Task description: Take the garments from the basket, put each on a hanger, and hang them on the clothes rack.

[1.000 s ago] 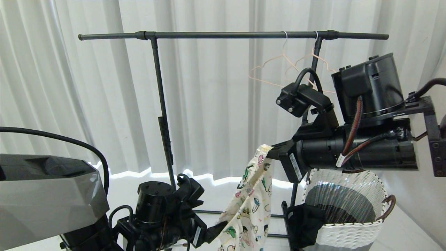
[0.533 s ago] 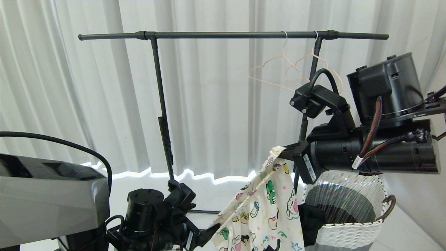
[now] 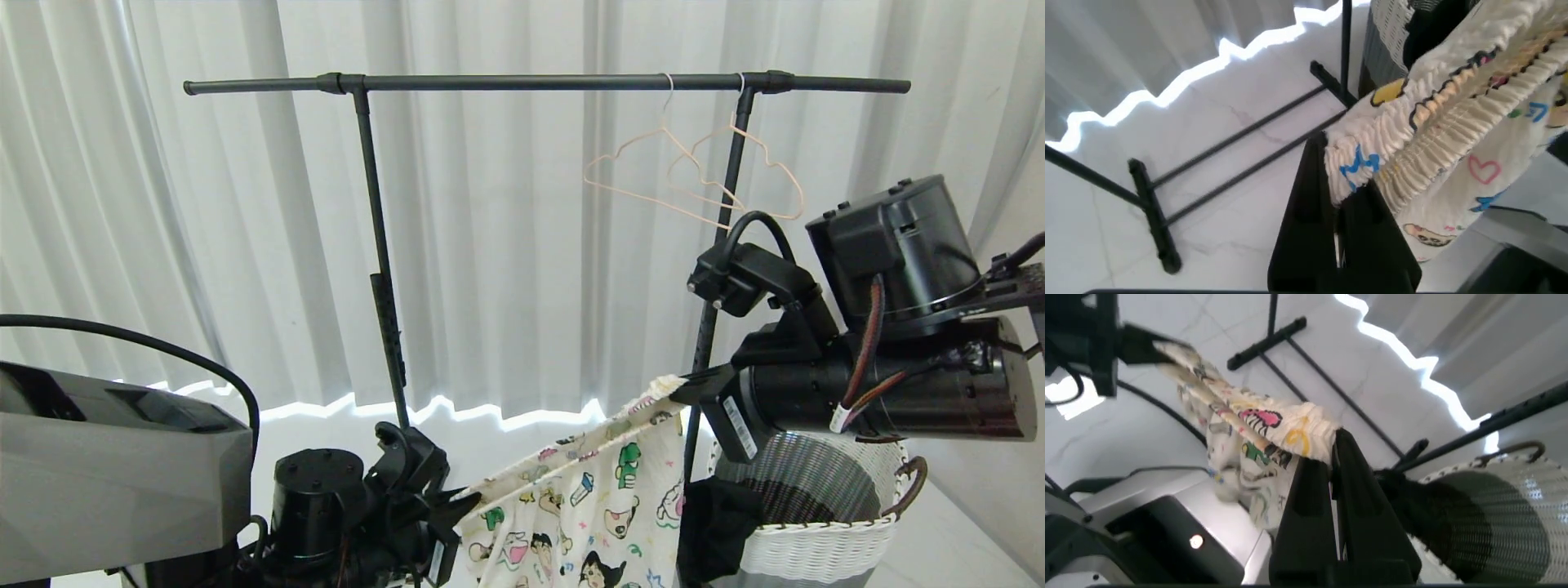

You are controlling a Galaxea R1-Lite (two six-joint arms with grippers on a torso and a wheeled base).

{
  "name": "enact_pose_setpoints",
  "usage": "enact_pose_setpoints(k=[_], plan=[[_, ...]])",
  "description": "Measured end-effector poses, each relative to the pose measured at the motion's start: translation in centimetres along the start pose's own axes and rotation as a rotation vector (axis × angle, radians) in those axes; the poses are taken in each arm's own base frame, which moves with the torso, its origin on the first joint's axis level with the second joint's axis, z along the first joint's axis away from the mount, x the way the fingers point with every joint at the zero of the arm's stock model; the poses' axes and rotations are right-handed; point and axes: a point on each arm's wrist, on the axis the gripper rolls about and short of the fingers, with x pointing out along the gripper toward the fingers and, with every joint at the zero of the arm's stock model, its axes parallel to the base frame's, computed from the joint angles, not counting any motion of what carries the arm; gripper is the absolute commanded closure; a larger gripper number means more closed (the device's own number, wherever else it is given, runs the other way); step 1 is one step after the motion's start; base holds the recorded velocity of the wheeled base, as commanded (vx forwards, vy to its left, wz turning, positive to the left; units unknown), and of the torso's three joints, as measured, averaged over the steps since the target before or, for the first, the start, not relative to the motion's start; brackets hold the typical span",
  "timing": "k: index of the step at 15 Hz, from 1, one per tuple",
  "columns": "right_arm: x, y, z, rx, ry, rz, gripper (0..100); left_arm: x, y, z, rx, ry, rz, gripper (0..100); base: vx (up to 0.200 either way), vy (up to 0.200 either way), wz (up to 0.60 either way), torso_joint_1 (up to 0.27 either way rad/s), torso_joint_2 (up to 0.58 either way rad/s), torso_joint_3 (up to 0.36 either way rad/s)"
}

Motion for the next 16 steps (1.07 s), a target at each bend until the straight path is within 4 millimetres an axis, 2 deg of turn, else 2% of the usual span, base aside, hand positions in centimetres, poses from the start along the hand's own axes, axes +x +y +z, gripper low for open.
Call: enact_pose_setpoints(k=[4,11,14,16], plan=[[-0.2,-0.1,-1.7,0.035,0.045,-0.022,100,-0.5,0.4,-0.1,0.130,0.000,0.043,100,0.000,0.000,0.00,0.000,0.00,0.000],[-1.5,-0.3,-2.6,0.042,0.060,-0.039,100,-2.1,1.9,1.3,-0.023,0.044,0.098,100,0.000,0.000,0.00,0.000,0.00,0.000],[-2.0,-0.4,-2.4,0.044,0.044,-0.062,100,-2.9,2.2,4.1,-0.131,0.175,0.041,100,0.000,0.000,0.00,0.000,0.00,0.000],[-2.4,-0.8,-2.3,0.052,0.029,-0.077,100,-4.6,2.2,8.3,-0.217,0.295,-0.039,100,0.000,0.000,0.00,0.000,0.00,0.000]])
